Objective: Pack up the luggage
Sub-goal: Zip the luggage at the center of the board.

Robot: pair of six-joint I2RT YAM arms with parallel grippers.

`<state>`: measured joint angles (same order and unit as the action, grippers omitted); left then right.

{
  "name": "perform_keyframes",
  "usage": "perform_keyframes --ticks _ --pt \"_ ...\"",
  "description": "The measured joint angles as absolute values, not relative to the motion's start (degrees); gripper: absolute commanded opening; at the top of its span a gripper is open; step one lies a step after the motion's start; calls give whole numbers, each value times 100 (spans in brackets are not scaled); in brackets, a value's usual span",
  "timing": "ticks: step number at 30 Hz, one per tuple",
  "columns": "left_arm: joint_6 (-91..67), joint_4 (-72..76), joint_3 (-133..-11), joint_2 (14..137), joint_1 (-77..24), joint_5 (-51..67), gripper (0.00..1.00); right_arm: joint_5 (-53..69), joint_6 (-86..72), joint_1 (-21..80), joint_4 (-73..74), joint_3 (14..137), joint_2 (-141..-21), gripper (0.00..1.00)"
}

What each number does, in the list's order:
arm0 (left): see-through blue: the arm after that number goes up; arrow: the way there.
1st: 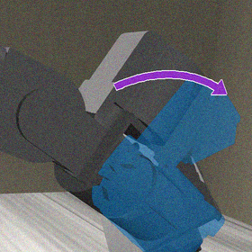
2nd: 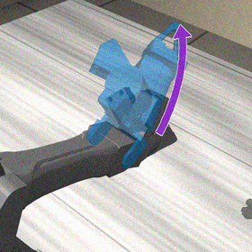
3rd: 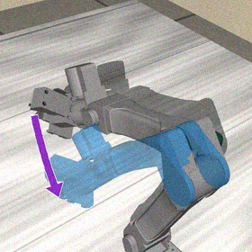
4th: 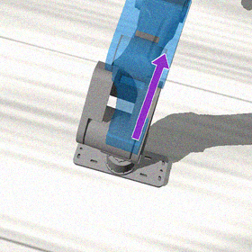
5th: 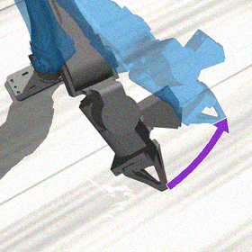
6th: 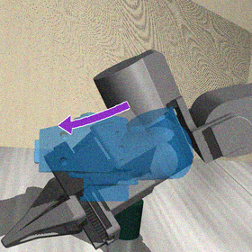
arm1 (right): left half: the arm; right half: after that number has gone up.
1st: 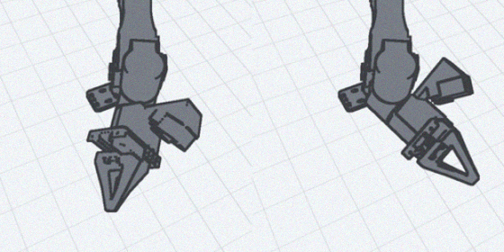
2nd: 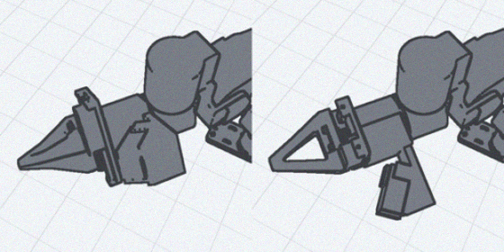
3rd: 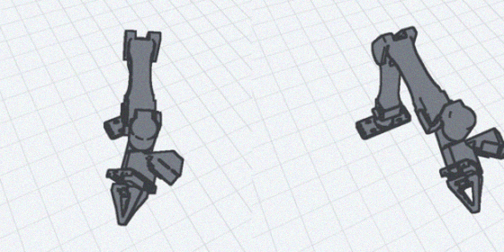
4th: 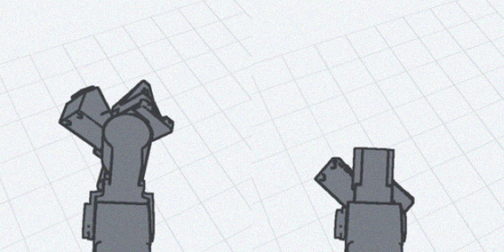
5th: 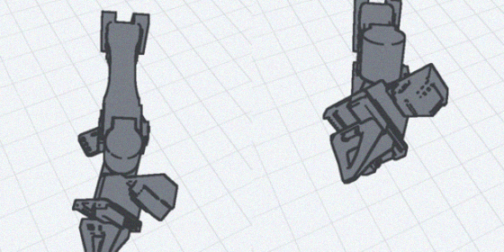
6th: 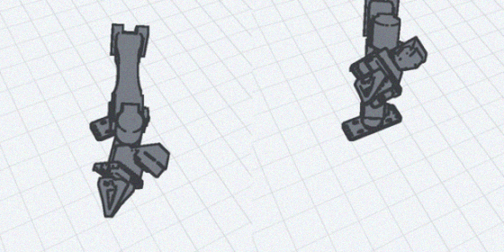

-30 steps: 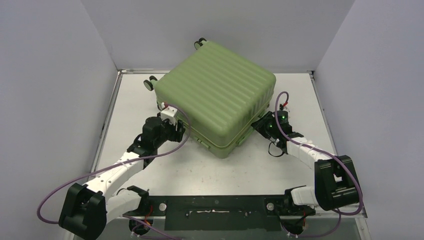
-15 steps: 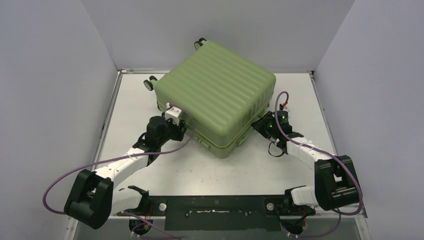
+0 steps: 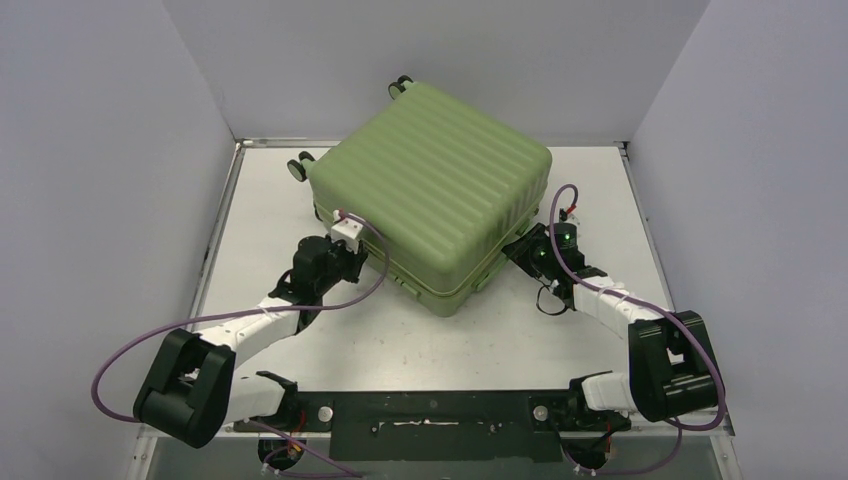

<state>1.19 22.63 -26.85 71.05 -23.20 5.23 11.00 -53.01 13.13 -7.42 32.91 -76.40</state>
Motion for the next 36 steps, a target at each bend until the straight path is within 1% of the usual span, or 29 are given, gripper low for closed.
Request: perform_keyframes --ticks 2,6,11,20,32,33,34,35,36 --pt "180 2311 -2655 7100 -2318 526 0 1100 -5301 1313 -770 3275 -7638 9" --pt "292 2318 -2604 7043 -2320 548 0 1103 -5304 1315 -810 3256 -7638 6" --pt "408 2167 -2558 6842 -2316 585 0 1103 -5323 1319 -934 3186 -7627 0" --pt "696 1566 -2477 6077 -2309 685 0 1100 -5345 1323 -961 3175 -7627 0" --pt "1125 1184 -2486 5942 -2716 482 0 917 -5384 1433 -1024 3175 -7638 0" --pt "1144 1149 -2502 5942 -2766 412 4 910 -5384 1435 -1026 3175 -7638 0" --pt "1153 1114 -2519 5942 -2808 331 13 902 -5384 1439 -1026 3175 -7638 0" --pt "1151 1070 -2530 5929 -2840 257 27 893 -5384 1441 -1026 3175 -7638 0" --pt "1125 1024 -2536 5894 -2862 211 38 891 -5382 1444 -1028 3175 -7638 0"
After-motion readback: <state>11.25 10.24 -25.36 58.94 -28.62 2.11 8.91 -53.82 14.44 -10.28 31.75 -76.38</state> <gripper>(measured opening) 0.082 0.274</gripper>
